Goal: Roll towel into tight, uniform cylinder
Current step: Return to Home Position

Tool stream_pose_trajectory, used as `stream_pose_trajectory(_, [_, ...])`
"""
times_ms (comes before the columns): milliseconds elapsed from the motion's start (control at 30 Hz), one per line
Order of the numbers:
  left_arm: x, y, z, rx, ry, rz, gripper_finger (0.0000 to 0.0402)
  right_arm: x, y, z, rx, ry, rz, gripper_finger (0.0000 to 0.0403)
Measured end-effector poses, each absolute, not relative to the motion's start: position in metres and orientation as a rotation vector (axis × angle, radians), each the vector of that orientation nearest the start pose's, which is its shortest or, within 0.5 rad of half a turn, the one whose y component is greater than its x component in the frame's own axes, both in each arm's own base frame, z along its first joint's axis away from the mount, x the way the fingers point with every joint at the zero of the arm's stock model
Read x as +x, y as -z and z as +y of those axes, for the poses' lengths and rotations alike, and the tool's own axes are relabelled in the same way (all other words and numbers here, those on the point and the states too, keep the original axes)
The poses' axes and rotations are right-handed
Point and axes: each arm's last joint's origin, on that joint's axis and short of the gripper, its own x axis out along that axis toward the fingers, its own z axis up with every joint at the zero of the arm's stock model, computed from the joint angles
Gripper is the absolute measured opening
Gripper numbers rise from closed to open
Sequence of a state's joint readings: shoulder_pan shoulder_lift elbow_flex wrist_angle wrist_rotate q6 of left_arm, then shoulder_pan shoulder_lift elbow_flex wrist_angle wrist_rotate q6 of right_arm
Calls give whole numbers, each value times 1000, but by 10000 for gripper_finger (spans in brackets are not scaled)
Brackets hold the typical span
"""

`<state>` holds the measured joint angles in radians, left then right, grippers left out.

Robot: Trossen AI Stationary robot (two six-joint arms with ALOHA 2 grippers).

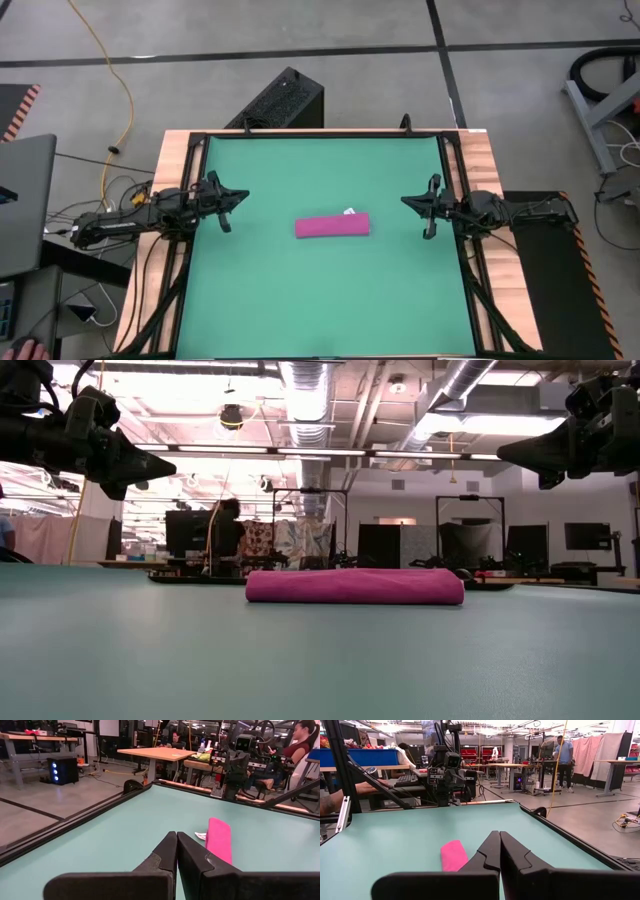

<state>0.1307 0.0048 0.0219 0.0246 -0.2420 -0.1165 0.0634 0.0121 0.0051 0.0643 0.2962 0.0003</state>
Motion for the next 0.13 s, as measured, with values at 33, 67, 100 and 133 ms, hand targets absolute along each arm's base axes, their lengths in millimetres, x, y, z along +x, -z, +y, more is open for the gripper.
stream_pose_trajectory(33, [94,-173,19,-118,-370,-64,0,97,-170,-2,11,233,-56,17])
stream_pose_trajectory(67, [94,-173,19,-118,-370,-64,0,97,-170,-2,11,233,-57,17])
stream_pose_trajectory(100, [94,-173,19,-118,-369,-64,0,97,-170,-2,11,233,-57,17])
stream_pose_trajectory(133, [94,-173,19,-117,-369,-64,0,97,-170,-2,11,233,-57,17])
